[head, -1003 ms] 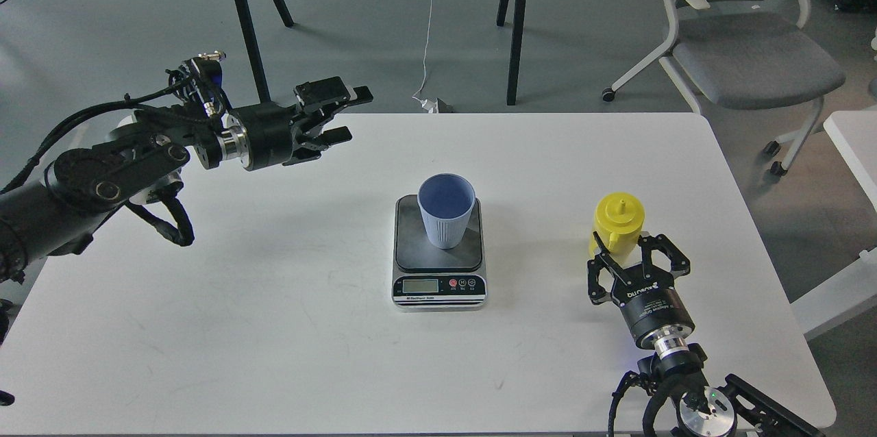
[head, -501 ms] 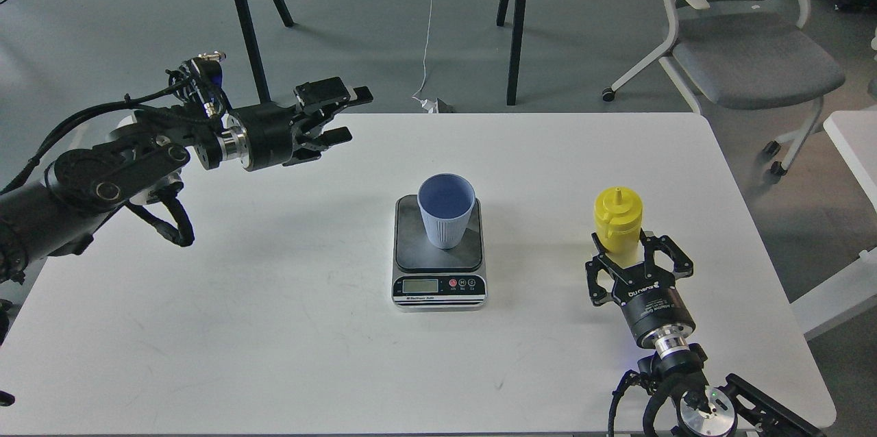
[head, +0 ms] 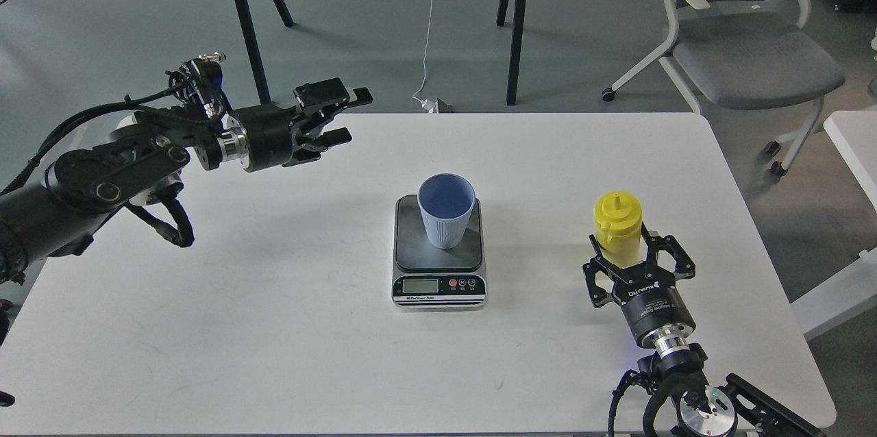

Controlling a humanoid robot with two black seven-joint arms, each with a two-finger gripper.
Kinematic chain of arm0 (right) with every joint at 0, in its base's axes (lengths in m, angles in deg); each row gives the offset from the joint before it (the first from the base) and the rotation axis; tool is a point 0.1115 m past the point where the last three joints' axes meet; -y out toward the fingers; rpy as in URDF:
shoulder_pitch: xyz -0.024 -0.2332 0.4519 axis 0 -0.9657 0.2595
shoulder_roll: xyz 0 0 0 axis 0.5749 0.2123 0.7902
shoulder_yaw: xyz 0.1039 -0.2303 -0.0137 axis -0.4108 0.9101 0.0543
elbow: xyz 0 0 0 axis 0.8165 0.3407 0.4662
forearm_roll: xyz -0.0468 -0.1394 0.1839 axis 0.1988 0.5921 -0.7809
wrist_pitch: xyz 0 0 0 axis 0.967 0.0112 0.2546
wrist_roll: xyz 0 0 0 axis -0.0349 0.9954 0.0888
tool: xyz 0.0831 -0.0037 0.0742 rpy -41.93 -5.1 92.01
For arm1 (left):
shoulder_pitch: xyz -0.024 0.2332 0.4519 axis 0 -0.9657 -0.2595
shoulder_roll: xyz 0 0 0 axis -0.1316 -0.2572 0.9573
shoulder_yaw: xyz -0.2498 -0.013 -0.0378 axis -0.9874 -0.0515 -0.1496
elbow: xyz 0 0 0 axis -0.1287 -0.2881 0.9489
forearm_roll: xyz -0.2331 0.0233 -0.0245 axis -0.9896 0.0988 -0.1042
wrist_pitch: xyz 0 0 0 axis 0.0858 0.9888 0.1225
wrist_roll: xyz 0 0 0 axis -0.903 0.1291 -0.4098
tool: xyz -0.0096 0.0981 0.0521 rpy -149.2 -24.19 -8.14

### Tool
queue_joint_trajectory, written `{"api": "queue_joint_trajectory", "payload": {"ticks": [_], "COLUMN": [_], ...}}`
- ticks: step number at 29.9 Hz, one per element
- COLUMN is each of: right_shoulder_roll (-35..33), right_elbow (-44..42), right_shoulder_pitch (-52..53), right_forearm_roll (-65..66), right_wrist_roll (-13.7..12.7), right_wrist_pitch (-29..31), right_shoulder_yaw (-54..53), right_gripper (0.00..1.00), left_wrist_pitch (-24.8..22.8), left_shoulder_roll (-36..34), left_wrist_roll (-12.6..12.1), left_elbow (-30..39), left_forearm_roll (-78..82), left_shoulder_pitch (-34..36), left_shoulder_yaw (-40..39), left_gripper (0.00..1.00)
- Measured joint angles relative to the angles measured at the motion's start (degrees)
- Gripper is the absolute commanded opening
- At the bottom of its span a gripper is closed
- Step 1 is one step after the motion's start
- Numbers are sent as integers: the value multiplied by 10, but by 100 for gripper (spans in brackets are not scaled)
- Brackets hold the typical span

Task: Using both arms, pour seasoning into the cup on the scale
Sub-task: 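Open the right gripper and release the yellow bottle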

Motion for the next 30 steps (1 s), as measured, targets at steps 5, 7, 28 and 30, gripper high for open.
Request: {"api": "queue_joint_trajectory", "payload": {"ticks": [5,7,28,30], "right_shoulder_roll": [-2,-4,-29,-31], "right_elbow": [2,4,32,34], "right_shoulder_pitch": [-2,-2,-34,-38], "right_forearm_roll": [0,0,1,1], "right_wrist_roll": [0,-1,-2,-2], "right_wrist_pitch": [0,0,0,0], "right_shoulder_yaw": [1,1,1,1], "right_gripper": [97,98,99,99], "left_wrist_pitch": [0,0,0,0], "left_shoulder_roll": [0,1,7,8], "left_wrist_roll": [0,0,0,0], "left_elbow": [0,0,-6,-6], "left_forearm_roll": [0,0,6,7], "left_shoulder_pitch": [0,1,-1,-1], "left_shoulder_yaw": [0,0,1,1], "left_gripper": [99,99,99,99]}}
